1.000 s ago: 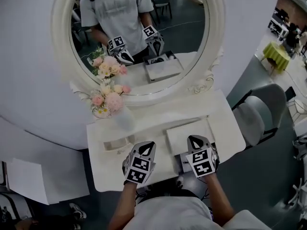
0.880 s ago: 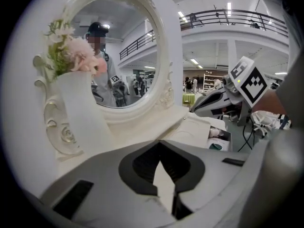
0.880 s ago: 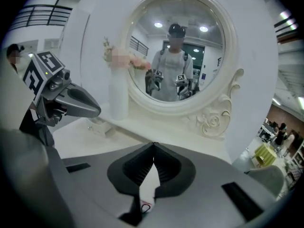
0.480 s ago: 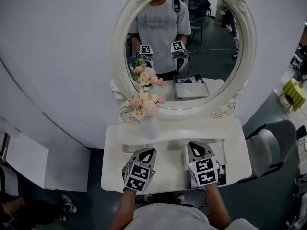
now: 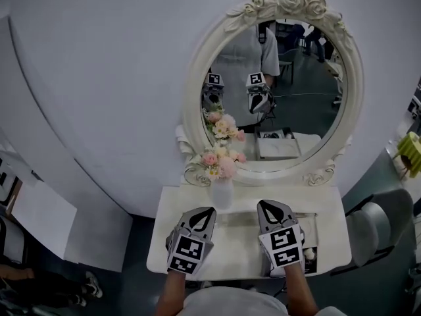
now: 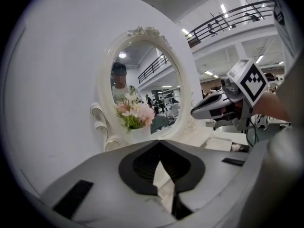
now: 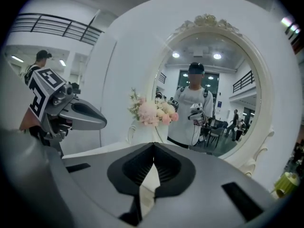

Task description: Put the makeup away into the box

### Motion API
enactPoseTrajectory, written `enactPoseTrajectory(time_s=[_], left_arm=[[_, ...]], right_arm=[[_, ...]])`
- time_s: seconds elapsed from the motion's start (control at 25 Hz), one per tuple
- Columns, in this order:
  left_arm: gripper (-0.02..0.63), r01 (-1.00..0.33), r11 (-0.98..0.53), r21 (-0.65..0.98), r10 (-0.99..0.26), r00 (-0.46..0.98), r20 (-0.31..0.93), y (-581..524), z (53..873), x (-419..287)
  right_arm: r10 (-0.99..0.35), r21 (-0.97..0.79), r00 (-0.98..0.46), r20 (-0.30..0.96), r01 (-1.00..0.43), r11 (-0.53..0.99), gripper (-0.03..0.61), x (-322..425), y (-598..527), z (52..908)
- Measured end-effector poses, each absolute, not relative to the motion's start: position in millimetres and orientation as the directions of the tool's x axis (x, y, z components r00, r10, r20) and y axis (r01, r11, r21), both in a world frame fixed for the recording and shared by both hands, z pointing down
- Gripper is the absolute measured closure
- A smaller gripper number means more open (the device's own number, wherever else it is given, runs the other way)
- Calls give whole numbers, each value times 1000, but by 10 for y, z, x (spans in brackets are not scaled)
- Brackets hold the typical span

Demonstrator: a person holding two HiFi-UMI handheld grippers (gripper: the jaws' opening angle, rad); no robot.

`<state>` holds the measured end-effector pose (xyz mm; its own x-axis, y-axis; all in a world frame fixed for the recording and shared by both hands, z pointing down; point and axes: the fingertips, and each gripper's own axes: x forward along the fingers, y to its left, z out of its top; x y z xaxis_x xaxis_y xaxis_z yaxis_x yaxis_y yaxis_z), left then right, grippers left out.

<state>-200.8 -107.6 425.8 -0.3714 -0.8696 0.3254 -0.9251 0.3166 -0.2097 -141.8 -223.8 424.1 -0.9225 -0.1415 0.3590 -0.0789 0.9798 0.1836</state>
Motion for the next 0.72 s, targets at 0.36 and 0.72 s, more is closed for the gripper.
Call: enactPoseTrajectory(time_s=[0.36,0.72], left_arm=[[601,-903,329,-276,-897,-390,208,-1096,3664,-2044],[601,-888,358,-289,-900,-411,148,-1080,3409,-2059]], right_arm=[[-141,245,-962,234,-81,966,577,-1506,-2165,3619],[-144,276,-964,222,-79,958,577,-1502,-2168,3478]])
